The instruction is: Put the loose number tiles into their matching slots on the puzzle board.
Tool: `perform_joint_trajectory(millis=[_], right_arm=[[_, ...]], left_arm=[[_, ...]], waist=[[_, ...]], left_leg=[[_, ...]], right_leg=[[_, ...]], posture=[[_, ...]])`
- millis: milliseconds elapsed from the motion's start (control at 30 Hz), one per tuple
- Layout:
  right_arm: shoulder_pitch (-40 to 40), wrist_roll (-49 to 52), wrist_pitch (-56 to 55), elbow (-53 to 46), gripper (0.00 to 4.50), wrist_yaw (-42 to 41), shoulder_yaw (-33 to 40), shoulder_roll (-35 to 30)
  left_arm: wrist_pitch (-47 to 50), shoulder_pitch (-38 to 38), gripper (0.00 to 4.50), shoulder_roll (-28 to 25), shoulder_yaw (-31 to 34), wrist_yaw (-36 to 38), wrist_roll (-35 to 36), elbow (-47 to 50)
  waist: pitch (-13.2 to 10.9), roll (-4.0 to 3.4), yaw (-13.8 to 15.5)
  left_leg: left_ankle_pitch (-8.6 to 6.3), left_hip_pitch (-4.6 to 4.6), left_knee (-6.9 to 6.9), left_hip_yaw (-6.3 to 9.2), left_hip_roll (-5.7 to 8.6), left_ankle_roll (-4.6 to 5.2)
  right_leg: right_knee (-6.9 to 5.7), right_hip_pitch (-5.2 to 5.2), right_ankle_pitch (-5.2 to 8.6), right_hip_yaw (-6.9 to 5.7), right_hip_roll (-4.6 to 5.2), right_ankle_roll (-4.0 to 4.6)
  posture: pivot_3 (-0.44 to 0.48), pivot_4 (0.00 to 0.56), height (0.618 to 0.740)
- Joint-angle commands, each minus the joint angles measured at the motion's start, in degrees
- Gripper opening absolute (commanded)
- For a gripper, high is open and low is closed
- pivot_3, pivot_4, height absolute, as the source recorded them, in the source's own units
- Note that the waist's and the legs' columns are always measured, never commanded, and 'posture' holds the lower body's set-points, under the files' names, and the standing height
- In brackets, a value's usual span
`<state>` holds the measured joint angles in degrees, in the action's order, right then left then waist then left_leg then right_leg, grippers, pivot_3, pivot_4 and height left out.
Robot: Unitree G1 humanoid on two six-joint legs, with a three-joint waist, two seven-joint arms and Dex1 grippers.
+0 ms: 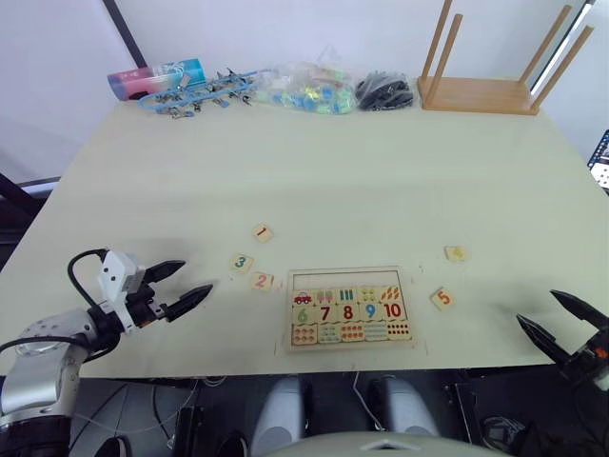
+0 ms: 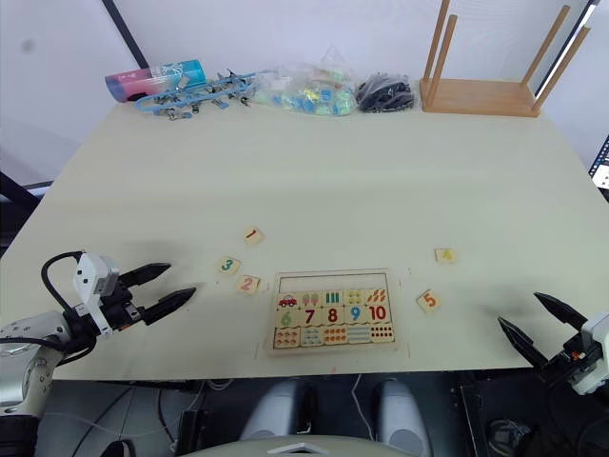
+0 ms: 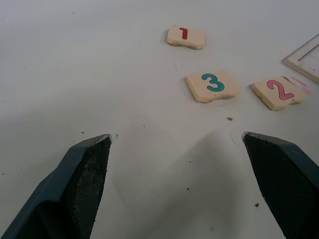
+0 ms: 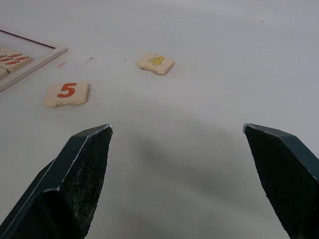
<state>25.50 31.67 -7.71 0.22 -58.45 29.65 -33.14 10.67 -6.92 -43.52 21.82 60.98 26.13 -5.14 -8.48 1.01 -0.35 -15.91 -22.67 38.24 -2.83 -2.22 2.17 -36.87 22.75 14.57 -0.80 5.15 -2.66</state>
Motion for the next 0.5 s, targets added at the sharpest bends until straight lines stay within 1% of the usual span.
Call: perform_joint_trajectory(millis=[33, 500], right_arm=[[-0.7, 0.6, -1.2, 0.4, 4.41, -0.4, 1.7, -0.2], [-2.3, 1.6, -2.0, 1.7, 4.41, -3.2, 1.5, 0.3]], left_arm=[[-1.2, 0.4, 4.50, -0.2, 0.2, 0.7, 0.4, 0.4], [-2.5, 2.5, 4.50, 0.1, -0.5, 3.7, 0.8, -2.2]], waist=[[0.0, 0.01, 0.0], [0.0, -0.01, 0.0]], left_leg=[[0.00, 0.00, 0.00, 0.00, 0.00, 0.00], [0.01, 0.00, 0.03, -0.01, 0.02, 0.02]], right_leg=[[0.00, 0.00, 0.00, 0.00, 0.00, 0.00], [0.00, -0.03, -0.01, -0.05, -0.04, -0.01]], posture=[[0.000, 0.150, 0.737], [0.000, 0.150, 0.737]])
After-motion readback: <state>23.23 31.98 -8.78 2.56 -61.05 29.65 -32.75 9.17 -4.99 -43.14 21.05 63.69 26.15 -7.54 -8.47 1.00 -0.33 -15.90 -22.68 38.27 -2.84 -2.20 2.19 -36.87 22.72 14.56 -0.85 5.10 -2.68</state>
